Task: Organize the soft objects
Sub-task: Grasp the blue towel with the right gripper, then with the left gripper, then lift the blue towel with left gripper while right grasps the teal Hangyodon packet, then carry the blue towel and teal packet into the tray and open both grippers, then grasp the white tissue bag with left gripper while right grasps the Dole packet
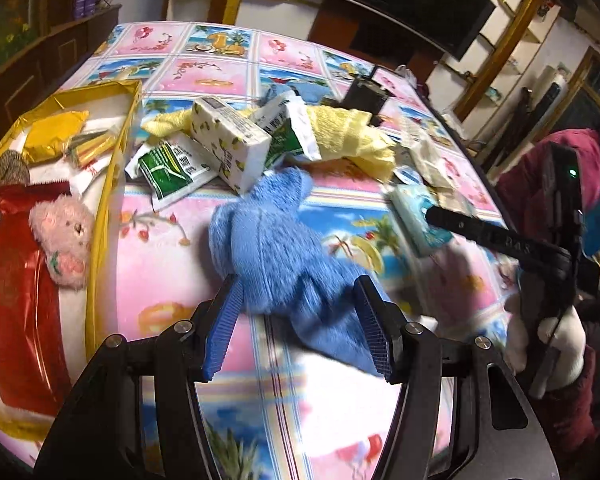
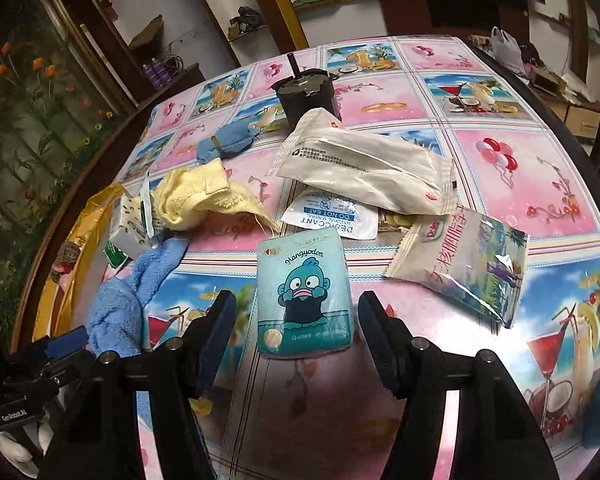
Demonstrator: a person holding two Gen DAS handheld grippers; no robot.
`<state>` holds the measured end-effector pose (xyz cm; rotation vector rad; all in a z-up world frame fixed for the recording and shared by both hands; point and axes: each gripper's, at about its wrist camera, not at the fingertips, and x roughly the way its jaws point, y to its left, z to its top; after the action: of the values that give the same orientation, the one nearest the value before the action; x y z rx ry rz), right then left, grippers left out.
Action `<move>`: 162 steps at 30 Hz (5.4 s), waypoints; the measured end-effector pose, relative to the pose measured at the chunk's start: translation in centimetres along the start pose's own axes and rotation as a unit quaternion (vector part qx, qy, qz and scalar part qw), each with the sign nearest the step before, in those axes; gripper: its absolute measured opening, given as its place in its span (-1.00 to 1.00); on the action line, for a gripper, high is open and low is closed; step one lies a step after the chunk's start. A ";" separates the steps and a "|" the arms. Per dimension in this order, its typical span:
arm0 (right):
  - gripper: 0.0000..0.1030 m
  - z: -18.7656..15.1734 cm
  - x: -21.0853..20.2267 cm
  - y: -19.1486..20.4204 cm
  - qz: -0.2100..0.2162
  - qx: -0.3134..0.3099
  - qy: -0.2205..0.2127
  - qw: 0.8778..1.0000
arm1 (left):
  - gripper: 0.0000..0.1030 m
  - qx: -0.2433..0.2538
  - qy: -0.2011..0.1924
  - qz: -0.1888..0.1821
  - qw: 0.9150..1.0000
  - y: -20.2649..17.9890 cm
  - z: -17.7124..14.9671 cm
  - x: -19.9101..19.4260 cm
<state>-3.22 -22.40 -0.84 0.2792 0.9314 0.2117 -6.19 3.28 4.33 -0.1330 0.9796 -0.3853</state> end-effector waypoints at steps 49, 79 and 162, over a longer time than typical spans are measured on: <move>-0.28 -1.4 -4.7 12.0 0.085 -0.109 -0.040 0.990 | -0.14 -0.059 -0.179 0.041 0.981 8.0 1.0 -16.2; -0.01 -3.3 5.2 29.9 0.106 -0.234 0.058 0.965 | 0.03 -0.089 -0.081 0.210 0.970 19.9 -0.7 -10.8; 0.34 3.6 0.3 -9.0 -0.061 0.075 -0.021 0.995 | 0.34 0.188 0.053 0.037 0.980 -9.4 -0.3 7.0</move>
<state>0.39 -31.27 -2.01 0.3618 0.9207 0.0235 -5.35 -8.03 1.32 0.2677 0.9958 -0.5064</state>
